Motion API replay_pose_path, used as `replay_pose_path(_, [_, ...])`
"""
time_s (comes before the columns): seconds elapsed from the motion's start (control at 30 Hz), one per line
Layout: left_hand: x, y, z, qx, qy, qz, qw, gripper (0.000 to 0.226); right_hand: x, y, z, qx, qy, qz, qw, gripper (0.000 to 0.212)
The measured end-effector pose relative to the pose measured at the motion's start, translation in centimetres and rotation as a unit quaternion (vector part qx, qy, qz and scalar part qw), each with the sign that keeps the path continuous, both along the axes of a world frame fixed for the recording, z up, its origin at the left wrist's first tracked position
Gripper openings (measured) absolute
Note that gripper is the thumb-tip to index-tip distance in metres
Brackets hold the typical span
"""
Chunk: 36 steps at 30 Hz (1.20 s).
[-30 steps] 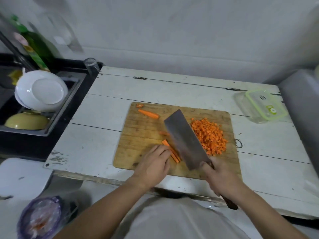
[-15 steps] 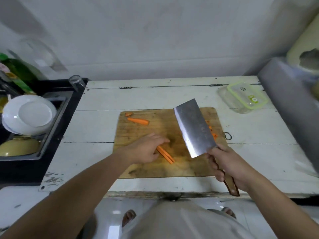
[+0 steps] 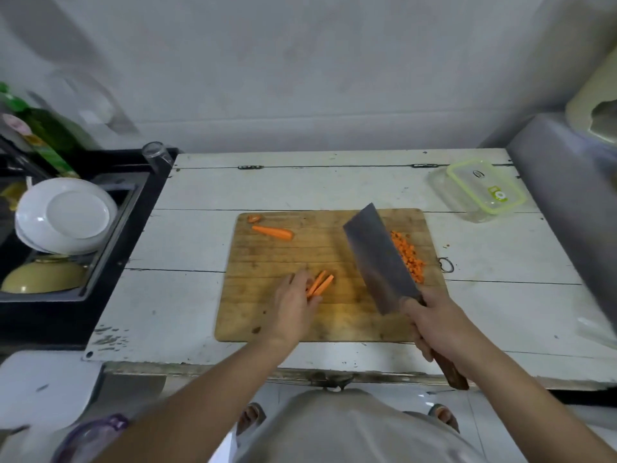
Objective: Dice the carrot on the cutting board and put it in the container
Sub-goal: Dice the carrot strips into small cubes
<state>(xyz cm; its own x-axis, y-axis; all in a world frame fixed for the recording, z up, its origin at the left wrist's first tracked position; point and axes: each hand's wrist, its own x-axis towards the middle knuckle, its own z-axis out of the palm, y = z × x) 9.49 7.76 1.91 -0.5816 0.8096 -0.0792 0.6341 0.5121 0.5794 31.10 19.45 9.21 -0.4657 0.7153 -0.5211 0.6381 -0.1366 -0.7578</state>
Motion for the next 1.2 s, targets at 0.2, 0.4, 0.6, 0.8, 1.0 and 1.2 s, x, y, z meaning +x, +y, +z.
replay_pose_path(0.2, [1.5, -1.8, -1.5, 0.008, 0.066, 0.064, 0.996, 0.044, -0.8, -1.2, -0.5, 0.110, -0.105, 0.083, 0.985, 0.018])
replay_pose_path(0.4, [1.4, -0.6, -1.7, 0.029, 0.056, -0.003, 0.998, 0.028, -1.5, -1.7, -0.1, 0.113, -0.110, 0.098, 0.983, 0.016])
replay_pose_path(0.6, [-3.6, -0.5, -1.0, 0.004, 0.132, -0.272, 0.953, 0.045, -0.8, -1.4, 0.1, 0.096, -0.107, 0.077, 0.987, 0.017])
replay_pose_path(0.8, [-4.7, -0.2, 1.7, 0.007, 0.185, -0.269, 0.945, 0.065, -0.2, -0.9, 0.5, 0.100, -0.097, 0.070, 0.988, 0.016])
replay_pose_path(1.0, [1.8, 1.5, 0.3, -0.075, 0.125, 0.024, 0.989, 0.043, -0.1, -1.1, 0.4, 0.095, -0.089, 0.050, 0.990, 0.015])
replay_pose_path(1.2, [0.9, 2.0, -1.4, -0.010, 0.088, -0.111, 0.990, 0.041, 0.7, -1.1, 1.1, 0.131, -0.100, 0.070, 0.984, 0.016])
